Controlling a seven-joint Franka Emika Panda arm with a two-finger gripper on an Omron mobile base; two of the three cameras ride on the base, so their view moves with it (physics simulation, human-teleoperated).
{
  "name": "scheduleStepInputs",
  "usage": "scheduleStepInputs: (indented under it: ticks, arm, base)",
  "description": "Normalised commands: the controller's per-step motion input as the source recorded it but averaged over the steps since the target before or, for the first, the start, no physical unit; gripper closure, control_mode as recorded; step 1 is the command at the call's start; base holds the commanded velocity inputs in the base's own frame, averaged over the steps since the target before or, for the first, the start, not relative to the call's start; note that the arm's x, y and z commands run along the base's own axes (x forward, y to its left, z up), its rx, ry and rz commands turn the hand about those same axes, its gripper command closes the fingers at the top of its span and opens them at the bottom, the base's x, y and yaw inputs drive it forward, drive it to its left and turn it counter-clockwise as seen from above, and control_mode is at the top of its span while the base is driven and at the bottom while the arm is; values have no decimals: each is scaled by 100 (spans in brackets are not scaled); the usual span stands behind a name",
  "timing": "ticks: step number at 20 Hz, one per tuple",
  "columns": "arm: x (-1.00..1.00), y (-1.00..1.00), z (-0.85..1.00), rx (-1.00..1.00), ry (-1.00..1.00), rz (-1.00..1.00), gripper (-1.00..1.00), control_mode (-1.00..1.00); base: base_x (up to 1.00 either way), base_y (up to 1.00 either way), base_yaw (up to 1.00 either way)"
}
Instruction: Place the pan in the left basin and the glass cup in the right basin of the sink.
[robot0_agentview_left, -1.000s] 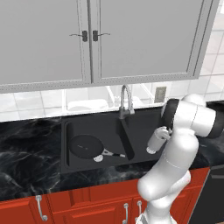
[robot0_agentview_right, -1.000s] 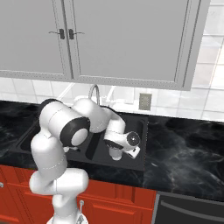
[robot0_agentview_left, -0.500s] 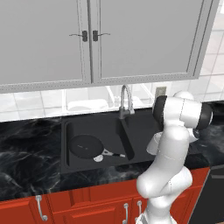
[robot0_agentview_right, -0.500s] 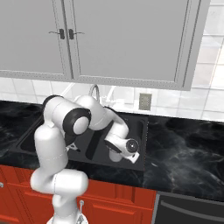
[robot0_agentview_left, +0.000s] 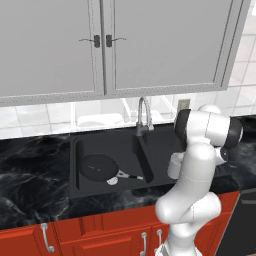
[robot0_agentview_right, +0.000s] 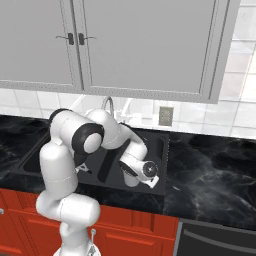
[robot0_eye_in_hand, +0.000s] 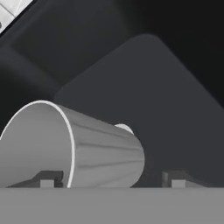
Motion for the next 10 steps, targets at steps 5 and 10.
scheduleStepInputs:
  ticks: [5, 10]
  arm:
    - [2, 0, 24, -2, 0, 0, -100, -100]
    - [0, 0, 79, -1, -2, 0, -100, -100]
  base:
    - [0, 0, 0]
    - [0, 0, 0]
